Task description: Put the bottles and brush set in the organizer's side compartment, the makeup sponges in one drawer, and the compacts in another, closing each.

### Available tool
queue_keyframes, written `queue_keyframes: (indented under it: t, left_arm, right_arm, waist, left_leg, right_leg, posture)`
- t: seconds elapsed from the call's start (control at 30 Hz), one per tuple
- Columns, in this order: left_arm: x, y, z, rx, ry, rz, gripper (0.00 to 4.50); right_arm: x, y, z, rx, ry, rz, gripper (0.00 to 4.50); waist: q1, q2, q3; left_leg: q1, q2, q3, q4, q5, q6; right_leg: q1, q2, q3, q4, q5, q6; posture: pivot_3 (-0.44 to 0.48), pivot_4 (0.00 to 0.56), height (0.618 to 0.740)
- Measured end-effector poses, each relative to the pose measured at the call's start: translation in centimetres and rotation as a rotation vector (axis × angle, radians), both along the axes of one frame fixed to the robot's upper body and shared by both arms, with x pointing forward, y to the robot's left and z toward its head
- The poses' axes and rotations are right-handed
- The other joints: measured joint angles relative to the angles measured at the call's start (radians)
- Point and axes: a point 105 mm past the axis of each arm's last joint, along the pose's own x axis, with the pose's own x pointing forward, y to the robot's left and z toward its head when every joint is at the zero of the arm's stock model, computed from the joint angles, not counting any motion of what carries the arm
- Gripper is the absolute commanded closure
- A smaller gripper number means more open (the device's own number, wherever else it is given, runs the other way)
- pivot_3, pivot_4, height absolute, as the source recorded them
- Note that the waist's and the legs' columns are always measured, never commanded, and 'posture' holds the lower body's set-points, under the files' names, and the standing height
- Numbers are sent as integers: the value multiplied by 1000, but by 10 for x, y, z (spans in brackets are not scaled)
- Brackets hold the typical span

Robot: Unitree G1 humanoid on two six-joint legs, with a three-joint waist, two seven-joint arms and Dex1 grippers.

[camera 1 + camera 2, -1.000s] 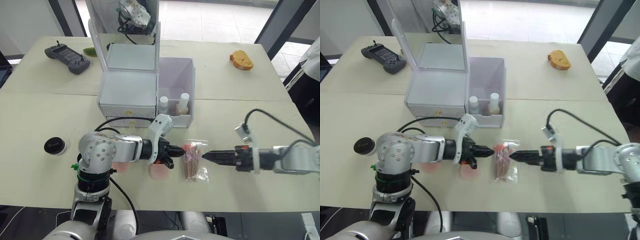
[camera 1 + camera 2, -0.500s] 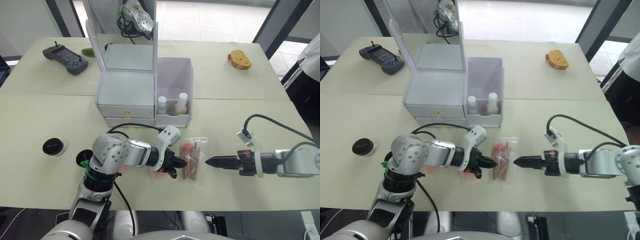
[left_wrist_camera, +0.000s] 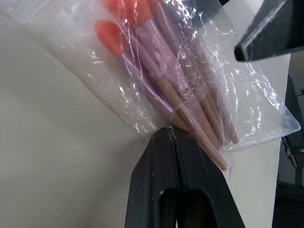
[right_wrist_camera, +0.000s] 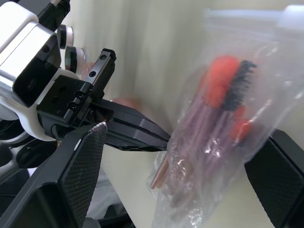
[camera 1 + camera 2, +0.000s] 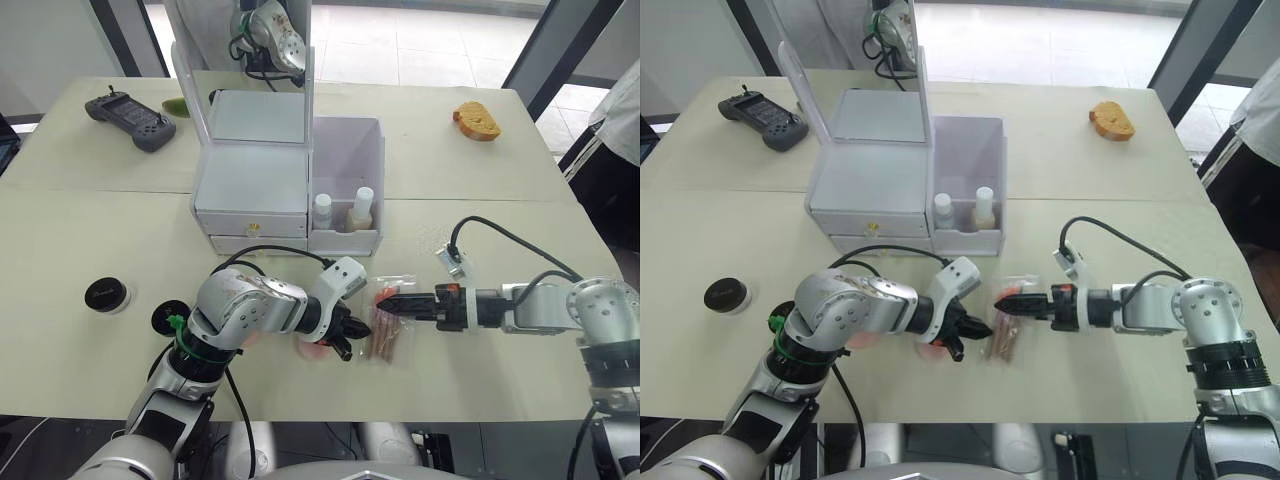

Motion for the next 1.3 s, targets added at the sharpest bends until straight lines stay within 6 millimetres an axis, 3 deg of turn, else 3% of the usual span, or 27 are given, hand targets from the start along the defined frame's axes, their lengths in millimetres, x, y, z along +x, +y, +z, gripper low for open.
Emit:
queue_keyframes:
  t: [0.07,0.2,0.37,0.43,0.67,0.8,0.87,1.07,1.13,1.23,1.3]
  left_arm:
    - [0,0,0,1,-2,2,4500]
    - [1,-1,0,0,-6,4,4500]
    - [1,-1,0,-2,-5,2,4500]
    - [1,-1,0,-3,-6,2,4500]
    - [4,7,6,-13,2,24,4500]
    - [6,16,43,-139,-23,29,4500]
    - [1,24,66,-198,-65,-18,4500]
    - [-21,95,115,-236,-134,-65,4500]
    - [-31,109,128,-259,-161,-82,4500]
    - [-45,132,148,-259,-262,-60,4500]
    - [-48,142,162,-277,-365,-43,4500]
  right_arm:
    - [-2,4,-3,18,14,4,638]
    - [-4,12,-10,45,46,2,1970]
    - [-8,9,-21,35,84,-27,3742]
    - [-8,8,-19,42,85,-28,4185]
    - [-15,-3,-16,23,76,-47,4271]
    - [-20,-10,-1,-5,-5,-26,4271]
    - [-23,-8,18,12,-81,11,4271]
    - [-27,-1,78,27,-405,96,4271]
    - [-27,2,102,33,-532,134,4271]
    - [-16,4,146,35,-815,148,4271]
    - [-6,5,164,-12,-941,174,4271]
  waist:
    - [0,0,0]
    - [0,0,0]
    - [1,0,0]
    - [1,0,0]
    - [4,0,0]
    - [1,0,0]
    - [-3,0,0]
    - [-13,1,1]
    - [-9,0,1]
    - [-7,0,2]
    - [-3,0,2]
  left_leg:
    - [0,0,0,0,0,0]
    - [0,0,0,0,0,0]
    - [0,0,0,0,0,0]
    - [0,0,0,0,0,0]
    - [-1,0,0,0,0,0]
    - [-4,0,0,0,0,0]
    - [-3,0,0,-1,0,0]
    - [-4,0,-1,-3,0,0]
    - [-4,0,-1,-3,0,0]
    - [-4,0,-1,-4,0,0]
    - [-3,0,0,-4,0,-1]
  right_leg:
    - [0,0,0,0,0,0]
    - [0,0,0,0,0,0]
    - [0,0,0,0,0,0]
    - [1,0,0,0,0,0]
    - [0,0,-1,-1,0,0]
    - [-4,0,0,0,0,0]
    - [-5,0,0,0,0,0]
    - [-8,0,0,0,0,0]
    - [-8,0,0,0,0,0]
    - [-8,0,0,0,-1,-1]
    - [-9,0,0,-1,-1,-1]
  posture:
    - [0,150,705]
    - [0,150,705]
    - [0,150,705]
    - [0,150,705]
    - [0,150,705]
    - [0,150,705]
    - [0,150,705]
    - [0,150,705]
    - [0,150,705]
    - [0,150,705]
    - [0,150,705]
